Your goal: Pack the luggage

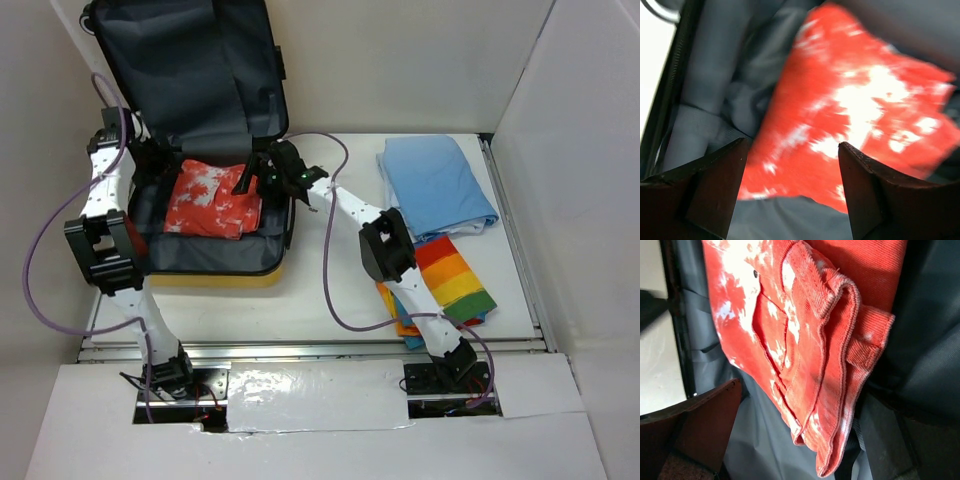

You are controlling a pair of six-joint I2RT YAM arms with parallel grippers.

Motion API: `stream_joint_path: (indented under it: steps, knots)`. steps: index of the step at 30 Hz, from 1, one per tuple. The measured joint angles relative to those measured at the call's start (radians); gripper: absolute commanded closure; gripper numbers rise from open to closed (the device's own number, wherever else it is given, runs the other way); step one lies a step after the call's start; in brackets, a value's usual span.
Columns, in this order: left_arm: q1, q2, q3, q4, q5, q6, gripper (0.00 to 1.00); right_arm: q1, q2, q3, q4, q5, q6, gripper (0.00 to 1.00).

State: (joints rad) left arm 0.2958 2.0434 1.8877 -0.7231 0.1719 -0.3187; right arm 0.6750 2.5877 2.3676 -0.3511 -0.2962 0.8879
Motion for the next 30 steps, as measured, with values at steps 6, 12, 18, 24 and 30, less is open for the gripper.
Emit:
stream_joint_path:
  steps: [6,12,18,24,30]
  knots:
    - [-0.083,-0.208,0.073,0.002,-0.053,0.004,0.14,0.02,-0.058,-0.028,-0.116,0.096,-0.03,0.0]
    - [-0.138,-0.404,0.077,0.06,-0.032,0.011,0.15,0.012,-0.236,-0.035,-0.13,0.212,-0.086,0.0]
    - [-0.157,-0.435,0.026,0.072,0.033,0.03,0.16,-0.019,-0.311,0.02,-0.01,0.087,-0.153,0.02]
    - [-0.195,-0.432,-0.073,0.05,0.07,0.058,0.2,-0.016,-0.332,-0.013,-0.046,0.132,-0.217,0.13]
    - [-0.233,-0.502,-0.22,0.064,0.08,0.057,0.21,-0.022,-0.512,-0.265,-0.213,0.325,-0.259,0.07]
